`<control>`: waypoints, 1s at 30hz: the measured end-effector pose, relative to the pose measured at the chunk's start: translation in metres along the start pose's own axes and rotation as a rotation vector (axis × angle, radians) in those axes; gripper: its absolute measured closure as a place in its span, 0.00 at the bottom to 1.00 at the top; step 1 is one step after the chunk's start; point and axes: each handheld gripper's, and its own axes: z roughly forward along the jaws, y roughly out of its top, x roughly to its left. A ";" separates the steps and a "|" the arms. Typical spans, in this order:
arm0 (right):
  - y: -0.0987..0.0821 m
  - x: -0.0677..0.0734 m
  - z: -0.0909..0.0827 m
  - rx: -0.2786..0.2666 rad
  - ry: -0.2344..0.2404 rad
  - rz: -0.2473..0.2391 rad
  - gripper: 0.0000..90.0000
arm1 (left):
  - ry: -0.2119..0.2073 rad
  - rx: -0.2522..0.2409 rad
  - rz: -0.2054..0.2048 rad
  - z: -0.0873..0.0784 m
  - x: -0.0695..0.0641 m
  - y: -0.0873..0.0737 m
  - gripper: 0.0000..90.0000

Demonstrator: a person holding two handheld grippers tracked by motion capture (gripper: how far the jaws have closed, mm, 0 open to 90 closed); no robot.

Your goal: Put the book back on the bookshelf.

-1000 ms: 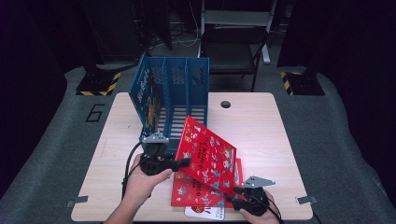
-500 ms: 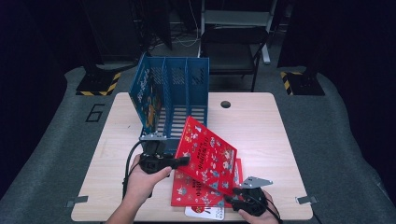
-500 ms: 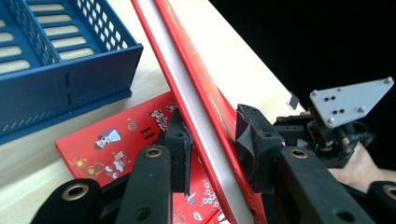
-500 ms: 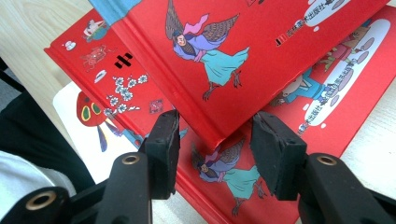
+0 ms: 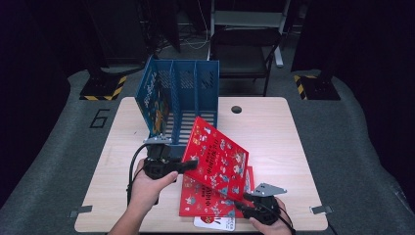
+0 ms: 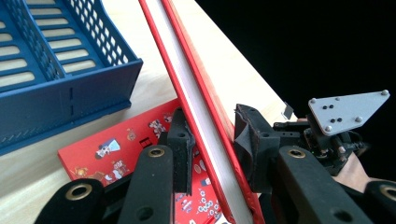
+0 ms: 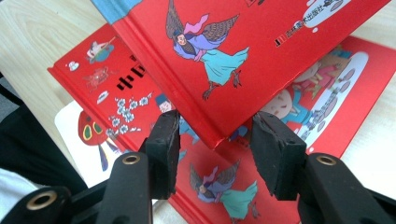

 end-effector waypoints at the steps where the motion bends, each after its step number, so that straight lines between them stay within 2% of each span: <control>1: 0.001 0.000 0.000 -0.005 0.006 0.000 0.59 | -0.005 -0.002 -0.005 -0.001 0.000 0.001 0.77; 6: 0.006 0.001 0.000 -0.015 0.002 0.006 0.59 | 0.001 -0.014 0.000 -0.003 0.001 0.007 0.77; 14: 0.012 0.003 0.005 -0.034 0.001 0.014 0.59 | 0.004 -0.046 -0.047 -0.006 0.004 0.010 0.79; 24: 0.014 0.003 0.006 -0.042 -0.004 0.009 0.59 | 0.011 -0.045 -0.046 -0.007 0.006 0.014 0.79; 30: 0.020 0.005 0.007 -0.062 0.001 0.012 0.59 | 0.015 -0.040 -0.026 -0.015 0.004 0.021 0.79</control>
